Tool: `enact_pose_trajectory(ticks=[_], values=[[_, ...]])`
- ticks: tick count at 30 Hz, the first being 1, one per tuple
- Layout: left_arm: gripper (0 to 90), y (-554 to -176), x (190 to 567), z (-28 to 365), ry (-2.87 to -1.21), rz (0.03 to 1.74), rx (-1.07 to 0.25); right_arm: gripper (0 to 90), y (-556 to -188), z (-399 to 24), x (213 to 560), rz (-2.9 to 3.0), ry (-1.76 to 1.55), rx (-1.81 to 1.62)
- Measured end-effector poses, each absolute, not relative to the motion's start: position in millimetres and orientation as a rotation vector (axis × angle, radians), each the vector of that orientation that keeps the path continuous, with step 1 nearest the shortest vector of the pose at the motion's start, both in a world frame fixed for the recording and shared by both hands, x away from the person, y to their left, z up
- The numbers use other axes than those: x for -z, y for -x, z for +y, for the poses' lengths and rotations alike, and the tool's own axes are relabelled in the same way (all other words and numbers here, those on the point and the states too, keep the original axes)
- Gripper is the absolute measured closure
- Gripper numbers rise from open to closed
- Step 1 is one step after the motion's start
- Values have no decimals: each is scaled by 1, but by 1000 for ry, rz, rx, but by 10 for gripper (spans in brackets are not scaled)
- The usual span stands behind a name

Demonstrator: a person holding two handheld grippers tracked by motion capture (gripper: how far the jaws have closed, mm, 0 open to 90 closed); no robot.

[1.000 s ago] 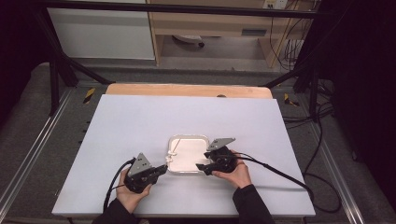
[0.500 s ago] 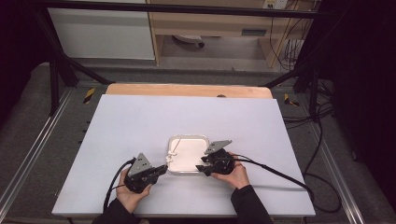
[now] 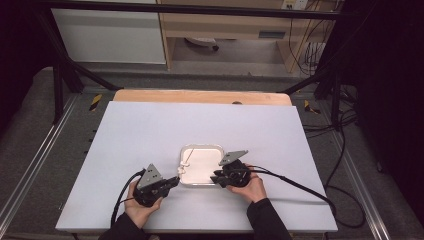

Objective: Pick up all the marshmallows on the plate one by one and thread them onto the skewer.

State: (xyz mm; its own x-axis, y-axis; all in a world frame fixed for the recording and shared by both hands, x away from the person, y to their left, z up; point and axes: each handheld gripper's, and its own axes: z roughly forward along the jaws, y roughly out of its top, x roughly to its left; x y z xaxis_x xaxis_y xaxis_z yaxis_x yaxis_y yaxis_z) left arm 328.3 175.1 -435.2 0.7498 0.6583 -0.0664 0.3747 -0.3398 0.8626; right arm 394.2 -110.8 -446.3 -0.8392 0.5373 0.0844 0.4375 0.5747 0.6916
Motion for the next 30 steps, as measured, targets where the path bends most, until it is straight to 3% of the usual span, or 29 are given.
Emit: enact_pose_trajectory(ticks=[15,30], values=[[888,-328,434,176,-1963,789,-365,756,-396,-111,446,2650,-864,-1179],[889,-328,435,175,-1961,777,-360,767,-397,-122,422,2594,-873,-1288]])
